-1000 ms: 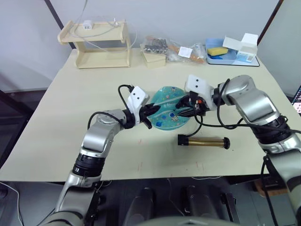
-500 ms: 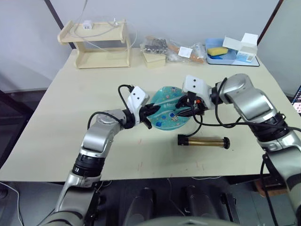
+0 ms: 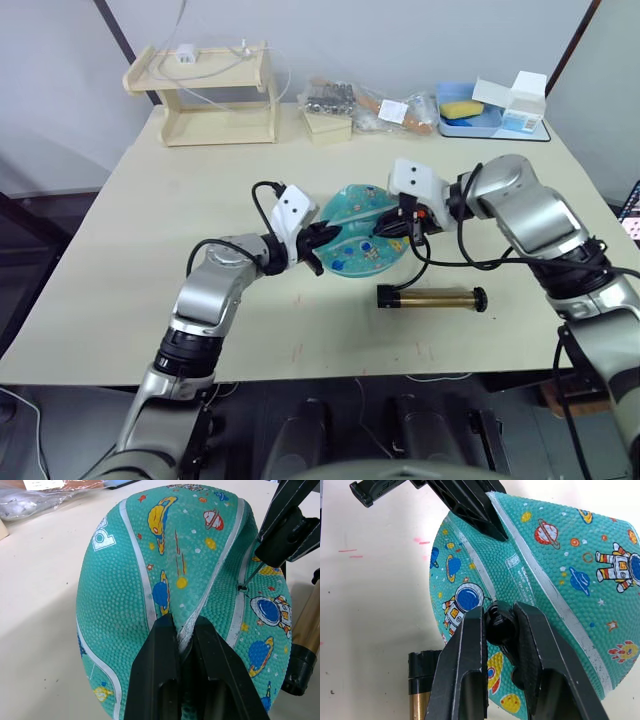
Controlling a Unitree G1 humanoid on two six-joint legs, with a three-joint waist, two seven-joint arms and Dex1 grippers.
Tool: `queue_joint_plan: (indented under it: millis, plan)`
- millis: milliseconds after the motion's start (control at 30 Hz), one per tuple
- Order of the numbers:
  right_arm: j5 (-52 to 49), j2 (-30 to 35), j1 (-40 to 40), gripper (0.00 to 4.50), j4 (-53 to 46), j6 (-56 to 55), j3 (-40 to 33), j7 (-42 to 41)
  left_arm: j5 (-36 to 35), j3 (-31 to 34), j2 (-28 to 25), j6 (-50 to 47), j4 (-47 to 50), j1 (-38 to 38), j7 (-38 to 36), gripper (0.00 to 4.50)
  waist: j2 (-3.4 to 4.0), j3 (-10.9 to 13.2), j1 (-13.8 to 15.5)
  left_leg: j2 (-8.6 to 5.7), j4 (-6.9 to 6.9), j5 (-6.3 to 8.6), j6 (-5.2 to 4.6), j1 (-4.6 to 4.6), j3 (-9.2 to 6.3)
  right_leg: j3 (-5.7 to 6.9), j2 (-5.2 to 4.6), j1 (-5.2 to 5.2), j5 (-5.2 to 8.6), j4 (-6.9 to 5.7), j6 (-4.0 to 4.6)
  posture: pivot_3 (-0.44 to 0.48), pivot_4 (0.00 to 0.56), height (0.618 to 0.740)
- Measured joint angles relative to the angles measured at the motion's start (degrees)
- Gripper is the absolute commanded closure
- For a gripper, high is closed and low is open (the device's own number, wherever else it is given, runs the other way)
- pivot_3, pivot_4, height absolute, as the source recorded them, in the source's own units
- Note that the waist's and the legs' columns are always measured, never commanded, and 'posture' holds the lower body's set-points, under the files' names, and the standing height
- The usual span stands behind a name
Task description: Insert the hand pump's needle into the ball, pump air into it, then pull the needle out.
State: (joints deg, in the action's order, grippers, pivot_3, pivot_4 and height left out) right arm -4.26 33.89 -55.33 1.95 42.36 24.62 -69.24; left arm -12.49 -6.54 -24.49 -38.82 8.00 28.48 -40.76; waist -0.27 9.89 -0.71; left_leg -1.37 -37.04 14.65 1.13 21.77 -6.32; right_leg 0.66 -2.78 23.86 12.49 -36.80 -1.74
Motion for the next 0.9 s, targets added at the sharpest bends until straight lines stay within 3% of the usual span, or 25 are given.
queue_joint_plan:
  millis: [367, 733, 900]
  plan:
    - [8.15, -0.71, -4.05, 4.22, -6.11, 6.07, 9.67, 2.96, -0.02, 0.07, 0.03, 0.06, -0.76, 0.12, 0.37, 4.50, -0.02, -0.09, -0.18, 0.00, -0.16, 0.07, -0.12, -0.07, -0.02, -0.01, 0.02, -0.06, 0.01, -0.12, -0.05, 0.000, 0.150, 0.740]
    - [13.59, -5.69, -4.08, 4.22, -0.26, 3.72, 13.63, 5.75, 0.05, -0.05, 0.03, -0.37, -2.39, 0.31, 1.41, 4.50, -0.21, -0.50, -0.71, 0.03, -0.09, 0.10, -0.17, -1.02, 0.14, -0.13, 0.05, -0.75, 0.14, -0.23, -0.25, 0.000, 0.150, 0.740]
    - [15.50, -7.41, -3.72, 4.22, 2.31, 1.59, 13.70, 5.90, 0.07, -0.05, -0.01, -0.87, -2.61, 0.30, 2.04, 4.50, -0.30, -0.95, -1.28, 0.03, -0.08, 0.10, -0.16, -1.02, 0.14, -0.14, 0.05, -0.76, 0.14, -0.23, -0.25, 0.000, 0.150, 0.740]
